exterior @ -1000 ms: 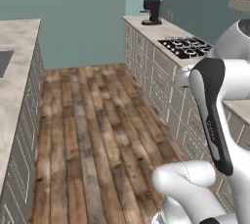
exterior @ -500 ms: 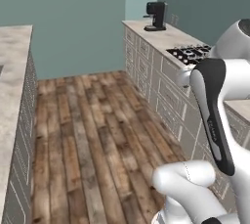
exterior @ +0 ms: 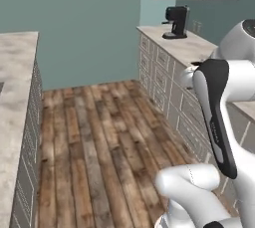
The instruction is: Get the candle and the beer from the cabinet and move them to the dining counter.
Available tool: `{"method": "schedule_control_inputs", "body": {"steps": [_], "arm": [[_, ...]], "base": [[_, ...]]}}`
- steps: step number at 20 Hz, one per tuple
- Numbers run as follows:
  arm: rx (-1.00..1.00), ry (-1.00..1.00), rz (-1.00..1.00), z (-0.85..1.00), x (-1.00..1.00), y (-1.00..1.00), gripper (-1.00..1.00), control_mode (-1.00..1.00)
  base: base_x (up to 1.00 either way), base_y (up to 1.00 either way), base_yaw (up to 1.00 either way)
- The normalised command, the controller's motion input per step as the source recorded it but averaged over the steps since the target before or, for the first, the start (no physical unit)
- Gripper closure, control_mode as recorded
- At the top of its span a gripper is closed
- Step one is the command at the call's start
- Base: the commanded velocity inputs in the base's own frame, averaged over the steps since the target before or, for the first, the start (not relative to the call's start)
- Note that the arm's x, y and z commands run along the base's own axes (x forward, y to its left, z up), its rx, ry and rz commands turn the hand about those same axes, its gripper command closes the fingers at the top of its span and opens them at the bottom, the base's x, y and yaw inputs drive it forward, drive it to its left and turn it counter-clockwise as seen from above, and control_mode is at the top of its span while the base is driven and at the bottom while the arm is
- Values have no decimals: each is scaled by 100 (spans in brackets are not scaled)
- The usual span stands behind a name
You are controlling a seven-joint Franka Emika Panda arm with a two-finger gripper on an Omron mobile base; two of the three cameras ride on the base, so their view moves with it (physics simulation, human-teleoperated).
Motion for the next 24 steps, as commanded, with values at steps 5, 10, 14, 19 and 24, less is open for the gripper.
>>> {"method": "schedule_control_inputs", "body": {"steps": [5, 10, 14, 19, 24], "arm": [[0, 0, 0, 0, 0, 0, -100, 100], [0, 0, 0, 0, 0, 0, -100, 100], [0, 0, 0, 0, 0, 0, -100, 100], [0, 0, 0, 0, 0, 0, -100, 100], [0, 0, 0, 0, 0, 0, -100, 100]], "base": [[100, 15, 6], [100, 17, 5], [100, 45, 0], [100, 49, 0], [100, 53, -3]]}}
